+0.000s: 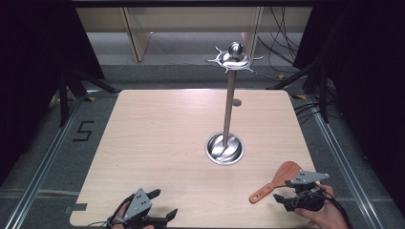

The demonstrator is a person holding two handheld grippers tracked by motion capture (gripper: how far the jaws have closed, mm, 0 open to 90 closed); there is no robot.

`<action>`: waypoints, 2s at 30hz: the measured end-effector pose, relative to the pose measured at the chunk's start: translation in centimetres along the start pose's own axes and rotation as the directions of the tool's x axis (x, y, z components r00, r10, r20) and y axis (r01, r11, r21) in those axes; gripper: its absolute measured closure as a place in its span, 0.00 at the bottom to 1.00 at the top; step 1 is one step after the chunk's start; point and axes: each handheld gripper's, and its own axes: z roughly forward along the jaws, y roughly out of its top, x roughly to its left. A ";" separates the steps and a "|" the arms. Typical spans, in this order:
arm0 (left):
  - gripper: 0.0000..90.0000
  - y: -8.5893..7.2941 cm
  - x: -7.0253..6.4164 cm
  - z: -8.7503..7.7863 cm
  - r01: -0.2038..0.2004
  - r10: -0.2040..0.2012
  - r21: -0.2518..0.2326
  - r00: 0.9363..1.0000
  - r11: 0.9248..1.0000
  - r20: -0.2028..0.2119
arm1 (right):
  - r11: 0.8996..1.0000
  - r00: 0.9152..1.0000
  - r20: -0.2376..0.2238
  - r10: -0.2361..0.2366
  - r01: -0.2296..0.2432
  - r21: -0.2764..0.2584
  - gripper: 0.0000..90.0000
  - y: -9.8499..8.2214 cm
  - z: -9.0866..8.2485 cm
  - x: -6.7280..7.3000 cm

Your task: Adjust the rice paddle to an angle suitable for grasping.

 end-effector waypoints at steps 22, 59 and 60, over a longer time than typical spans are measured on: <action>0.16 0.0 0.0 0.1 0.002 -0.002 -0.001 1.000 1.000 0.007 | 0.990 0.989 -0.062 -0.133 0.129 -0.061 0.33 1.9 2.1 1.2; 0.16 0.0 0.0 0.2 -0.002 0.001 0.003 1.000 1.000 0.011 | 0.929 0.933 -0.115 -0.341 0.353 0.113 0.42 4.2 4.9 2.8; 0.16 -0.1 0.0 0.2 -0.001 0.001 0.002 1.000 1.000 0.012 | 0.927 0.933 -0.106 -0.344 0.356 0.120 0.44 4.4 5.0 2.8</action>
